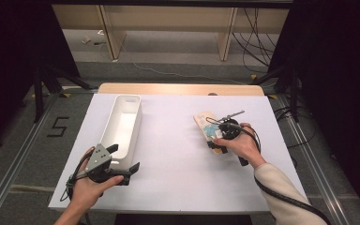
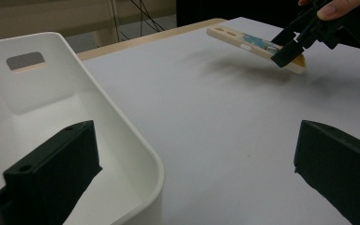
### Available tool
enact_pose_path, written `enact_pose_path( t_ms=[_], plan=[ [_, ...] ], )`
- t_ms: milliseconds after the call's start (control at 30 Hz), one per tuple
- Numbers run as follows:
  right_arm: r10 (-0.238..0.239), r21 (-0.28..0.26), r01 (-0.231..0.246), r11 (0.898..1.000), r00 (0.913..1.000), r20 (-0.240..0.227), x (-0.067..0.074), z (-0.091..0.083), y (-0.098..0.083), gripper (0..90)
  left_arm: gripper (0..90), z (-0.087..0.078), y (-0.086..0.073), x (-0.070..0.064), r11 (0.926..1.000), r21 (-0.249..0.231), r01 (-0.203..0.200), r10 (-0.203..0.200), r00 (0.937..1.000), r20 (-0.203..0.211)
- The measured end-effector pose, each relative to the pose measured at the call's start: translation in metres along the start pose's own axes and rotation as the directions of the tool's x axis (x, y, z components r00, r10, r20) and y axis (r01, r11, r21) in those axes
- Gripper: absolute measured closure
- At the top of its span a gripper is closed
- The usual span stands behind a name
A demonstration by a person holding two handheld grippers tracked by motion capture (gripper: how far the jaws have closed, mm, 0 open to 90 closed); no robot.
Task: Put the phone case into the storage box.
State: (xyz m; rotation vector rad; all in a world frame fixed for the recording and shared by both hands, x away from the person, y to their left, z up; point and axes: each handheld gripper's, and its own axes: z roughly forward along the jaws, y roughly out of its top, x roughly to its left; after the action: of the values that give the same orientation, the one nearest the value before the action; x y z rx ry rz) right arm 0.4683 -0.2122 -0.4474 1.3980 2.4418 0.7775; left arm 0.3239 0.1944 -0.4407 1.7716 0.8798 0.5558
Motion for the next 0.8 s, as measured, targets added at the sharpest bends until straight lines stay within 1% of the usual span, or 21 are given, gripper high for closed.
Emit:
enact_pose_path(
  t_ms=[67, 100, 200, 333, 367, 467, 633, 800],
  plan=[
    [-0.001, -0.028, 0.001, 1.0, 1.0, -0.008, 0.0, -0.003, -0.001, 11.9, 0.0, 0.0, 0.0, 0.001, 1.0, -0.001, -0.001, 0.001, 1.0, -0.002],
    [-0.016, -0.05, 0.015, 0.999, 0.9998, -0.011, 0.0, -0.004, -0.001, 11.9, 0.0, 0.0, 0.0, 0.001, 1.0, 0.0, -0.001, 0.001, 1.0, -0.002],
    [-0.013, -0.08, 0.012, 0.997, 0.9997, -0.02, 0.003, -0.008, -0.003, 11.9, 0.0, 0.0, 0.001, 0.002, 1.0, -0.002, 0.003, -0.003, 1.0, -0.005],
    [-0.029, -0.133, 0.024, 0.991, 0.9991, -0.032, 0.005, -0.014, -0.005, 11.9, 0.0, 0.001, 0.001, 0.003, 1.0, -0.005, 0.005, -0.005, 1.0, -0.007],
    [-0.037, -0.15, 0.031, 0.988, 0.9988, -0.034, 0.006, -0.015, -0.005, 11.9, 0.0, 0.002, 0.002, 0.004, 0.9999, -0.005, 0.009, -0.009, 0.9999, -0.008],
    [-0.05, -0.18, 0.041, 0.983, 0.9976, -0.047, 0.011, -0.019, -0.006, 11.9, 0.0, 0.003, 0.003, 0.004, 1.0, -0.004, 0.004, -0.004, 1.0, -0.006],
    [-0.066, -0.223, 0.051, 0.973, 0.9958, -0.062, 0.017, -0.025, -0.009, 11.9, 0.0, 0.006, 0.007, 0.006, 0.9999, -0.013, 0.004, -0.004, 1.0, -0.007],
    [-0.09, -0.272, 0.065, 0.96, 0.9925, -0.082, 0.023, -0.031, -0.013, 11.9, 0.0, 0.011, 0.012, 0.008, 0.9998, -0.018, 0.012, -0.012, 0.9999, -0.001]
  ],
)
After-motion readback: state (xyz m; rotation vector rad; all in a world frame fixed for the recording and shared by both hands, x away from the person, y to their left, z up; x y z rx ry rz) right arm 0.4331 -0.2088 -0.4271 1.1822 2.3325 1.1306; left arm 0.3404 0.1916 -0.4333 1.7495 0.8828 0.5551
